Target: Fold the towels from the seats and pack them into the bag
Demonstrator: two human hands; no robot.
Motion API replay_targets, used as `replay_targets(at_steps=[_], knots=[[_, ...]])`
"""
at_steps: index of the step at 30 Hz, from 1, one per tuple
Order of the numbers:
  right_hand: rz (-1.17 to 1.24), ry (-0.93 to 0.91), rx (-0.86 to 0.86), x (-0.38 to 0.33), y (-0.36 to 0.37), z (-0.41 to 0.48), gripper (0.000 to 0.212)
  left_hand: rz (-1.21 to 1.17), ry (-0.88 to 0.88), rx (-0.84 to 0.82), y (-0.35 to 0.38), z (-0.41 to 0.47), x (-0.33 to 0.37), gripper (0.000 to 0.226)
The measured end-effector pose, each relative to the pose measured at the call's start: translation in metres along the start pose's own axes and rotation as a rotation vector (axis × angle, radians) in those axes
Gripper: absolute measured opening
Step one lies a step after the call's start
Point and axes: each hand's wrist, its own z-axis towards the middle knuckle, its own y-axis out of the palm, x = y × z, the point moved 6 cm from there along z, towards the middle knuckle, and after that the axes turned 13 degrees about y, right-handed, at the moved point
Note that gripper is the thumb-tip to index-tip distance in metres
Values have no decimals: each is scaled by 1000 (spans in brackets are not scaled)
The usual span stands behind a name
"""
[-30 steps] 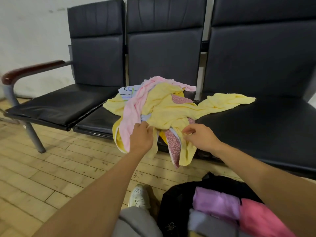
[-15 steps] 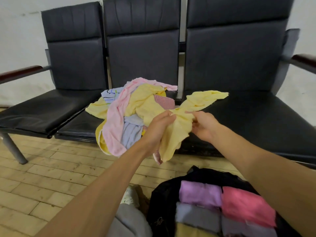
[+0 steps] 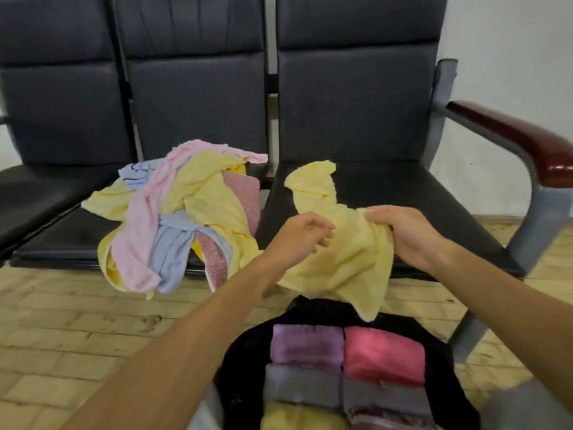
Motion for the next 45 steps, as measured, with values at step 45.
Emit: replay_targets(at_steps=[45], knots=[[-151, 308, -164, 74, -2, -10, 33, -71, -288, 11, 9, -51, -30, 20]])
